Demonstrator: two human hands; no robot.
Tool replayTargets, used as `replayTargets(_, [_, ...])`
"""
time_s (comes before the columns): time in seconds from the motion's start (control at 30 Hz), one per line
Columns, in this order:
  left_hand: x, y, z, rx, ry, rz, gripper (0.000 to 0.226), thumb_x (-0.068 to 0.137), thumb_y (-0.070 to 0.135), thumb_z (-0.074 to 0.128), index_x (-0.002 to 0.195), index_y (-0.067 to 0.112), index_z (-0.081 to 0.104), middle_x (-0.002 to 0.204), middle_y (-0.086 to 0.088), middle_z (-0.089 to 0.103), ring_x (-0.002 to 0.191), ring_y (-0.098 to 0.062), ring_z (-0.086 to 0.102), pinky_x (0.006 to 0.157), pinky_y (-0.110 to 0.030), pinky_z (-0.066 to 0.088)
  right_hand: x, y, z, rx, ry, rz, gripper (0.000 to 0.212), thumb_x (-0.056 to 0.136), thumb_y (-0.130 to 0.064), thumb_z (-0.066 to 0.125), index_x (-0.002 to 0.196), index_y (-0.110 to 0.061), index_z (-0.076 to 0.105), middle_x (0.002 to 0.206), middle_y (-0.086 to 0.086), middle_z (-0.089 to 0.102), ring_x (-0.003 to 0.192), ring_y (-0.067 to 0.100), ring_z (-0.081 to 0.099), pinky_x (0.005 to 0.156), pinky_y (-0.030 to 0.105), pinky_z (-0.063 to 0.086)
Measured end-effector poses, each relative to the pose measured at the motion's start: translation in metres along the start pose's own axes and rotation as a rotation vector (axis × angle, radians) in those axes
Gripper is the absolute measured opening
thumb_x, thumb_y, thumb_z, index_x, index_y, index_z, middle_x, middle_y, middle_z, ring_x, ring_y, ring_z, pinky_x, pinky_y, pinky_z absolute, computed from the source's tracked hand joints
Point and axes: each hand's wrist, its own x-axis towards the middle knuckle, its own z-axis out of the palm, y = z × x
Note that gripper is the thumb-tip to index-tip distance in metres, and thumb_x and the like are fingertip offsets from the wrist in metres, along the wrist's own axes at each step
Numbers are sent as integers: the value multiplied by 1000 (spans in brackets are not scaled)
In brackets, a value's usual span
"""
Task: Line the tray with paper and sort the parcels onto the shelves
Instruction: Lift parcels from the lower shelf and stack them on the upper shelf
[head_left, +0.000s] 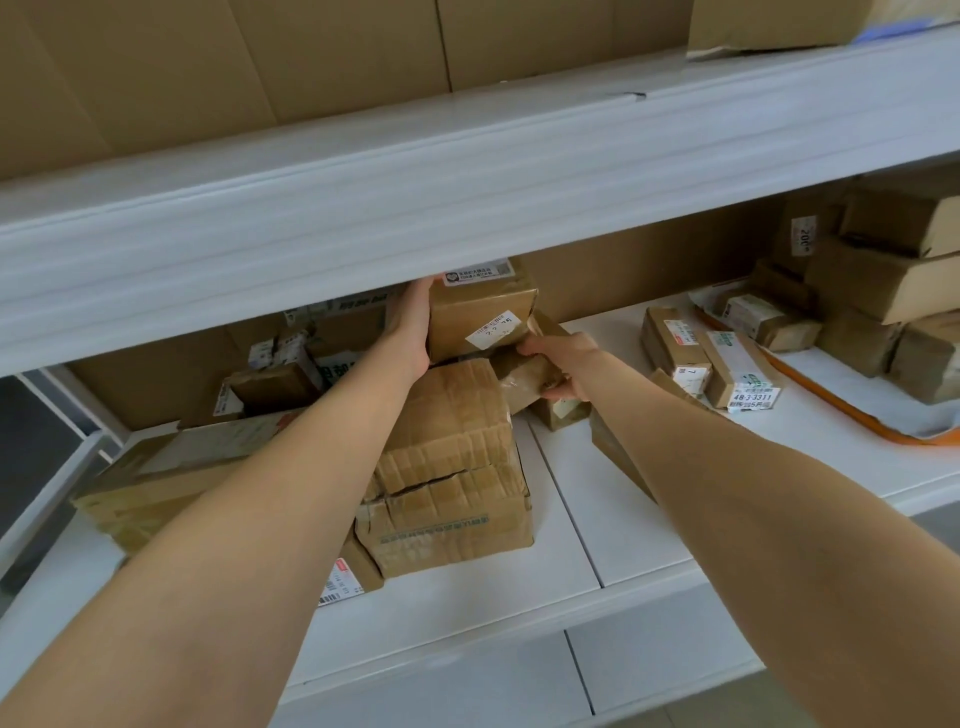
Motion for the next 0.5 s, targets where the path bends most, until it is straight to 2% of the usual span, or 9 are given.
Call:
replayTargets(0.13, [-3,6,5,-36,-9,27,48,82,53,61,122,27,56,116,-5,61,105,-26,58,90,-47,50,0,-4,-13,58,61,-61,55,78,-26,78,122,-10,51,106,8,57,100,26,59,88,41,57])
replayTargets(0.27, [-13,9,19,-79,-19,84,46,87,53,56,125,26,53,115,-5,62,104,-23,58,91,-45,50,-10,-15,-40,218,85,-95,45,79,-28,75,115,-13,52,103,9,60,100,25,61,89,38,56])
replayTargets(0.33, [-13,8,26,-99,-3,69,54,80,58,60,124,28,54,117,-4,63,108,-25,58,91,-48,50,-18,-17,-58,294,89,-104,46,79,-26,75,116,-14,51,102,9,59,101,25,59,89,38,55])
replayTargets(0.4, [-10,6,35,-95,6,45,66,68,66,65,122,30,55,116,-4,64,109,-27,60,86,-49,52,-26,-15,-78,347,79,-111,44,80,-25,74,117,-14,52,107,10,61,101,25,60,89,38,55])
replayTargets(0.43, [-16,6,42,-88,-17,38,65,71,67,64,123,29,54,115,-3,64,108,-26,60,85,-48,52,-31,-13,-88,362,66,-114,44,81,-25,73,118,-15,52,109,10,62,99,25,61,86,37,55])
replayTargets(0.5, [-35,7,59,-57,-98,61,49,86,61,52,120,26,55,109,-3,63,101,-22,60,89,-43,51,-42,-9,-107,380,43,-113,45,82,-24,72,122,-16,52,108,10,62,95,26,62,76,37,58])
